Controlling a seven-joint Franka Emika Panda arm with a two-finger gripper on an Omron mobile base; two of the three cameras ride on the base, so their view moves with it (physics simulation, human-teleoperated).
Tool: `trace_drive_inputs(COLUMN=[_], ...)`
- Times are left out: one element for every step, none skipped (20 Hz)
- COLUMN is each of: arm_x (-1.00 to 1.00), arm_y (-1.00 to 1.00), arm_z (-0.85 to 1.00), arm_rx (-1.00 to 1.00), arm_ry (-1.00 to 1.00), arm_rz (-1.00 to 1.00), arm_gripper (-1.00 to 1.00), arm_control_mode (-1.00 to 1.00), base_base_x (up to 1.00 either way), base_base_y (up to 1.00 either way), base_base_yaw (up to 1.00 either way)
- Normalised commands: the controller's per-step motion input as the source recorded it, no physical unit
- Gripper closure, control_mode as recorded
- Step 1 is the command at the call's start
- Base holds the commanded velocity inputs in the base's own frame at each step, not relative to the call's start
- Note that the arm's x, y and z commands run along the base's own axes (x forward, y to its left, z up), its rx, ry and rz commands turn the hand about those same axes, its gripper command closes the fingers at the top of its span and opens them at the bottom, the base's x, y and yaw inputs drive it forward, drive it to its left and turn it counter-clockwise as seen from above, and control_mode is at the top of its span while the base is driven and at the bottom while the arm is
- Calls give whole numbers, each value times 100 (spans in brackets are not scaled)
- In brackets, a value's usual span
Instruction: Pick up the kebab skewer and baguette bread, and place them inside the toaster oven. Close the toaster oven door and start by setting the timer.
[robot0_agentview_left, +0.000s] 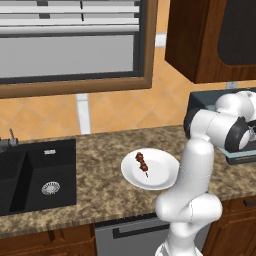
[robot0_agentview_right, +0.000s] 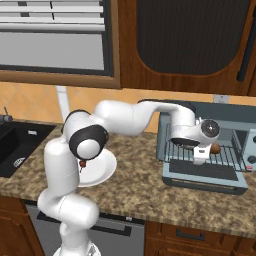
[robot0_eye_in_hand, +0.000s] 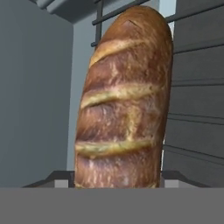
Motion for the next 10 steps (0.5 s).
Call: trace_drive_inputs(arm_x=[0, 0, 0, 0, 0, 0, 0, 0, 0, 0], arm_y=[0, 0, 0, 0, 0, 0, 0, 0, 0, 0], arm_z=[0, 0, 0, 0, 0, 0, 0, 0, 0, 0], arm_rx=[0, 0, 0, 0, 0, 0, 0, 0, 0, 0], arm_ry=[0, 0, 0, 0, 0, 0, 0, 0, 0, 0], arm_rz=[0, 0, 0, 0, 0, 0, 0, 0, 0, 0], arm_gripper=[-100, -100, -100, -100, -100, -100, -100, -100, -100, -100], arm_control_mode=[-100, -100, -100, -100, -100, -100, -100, -100, -100, -100], base_base_x=[0, 0, 0, 0, 0, 0, 0, 0, 0, 0], base_base_y=[0, 0, 0, 0, 0, 0, 0, 0, 0, 0], base_base_yaw=[0, 0, 0, 0, 0, 0, 0, 0, 0, 0])
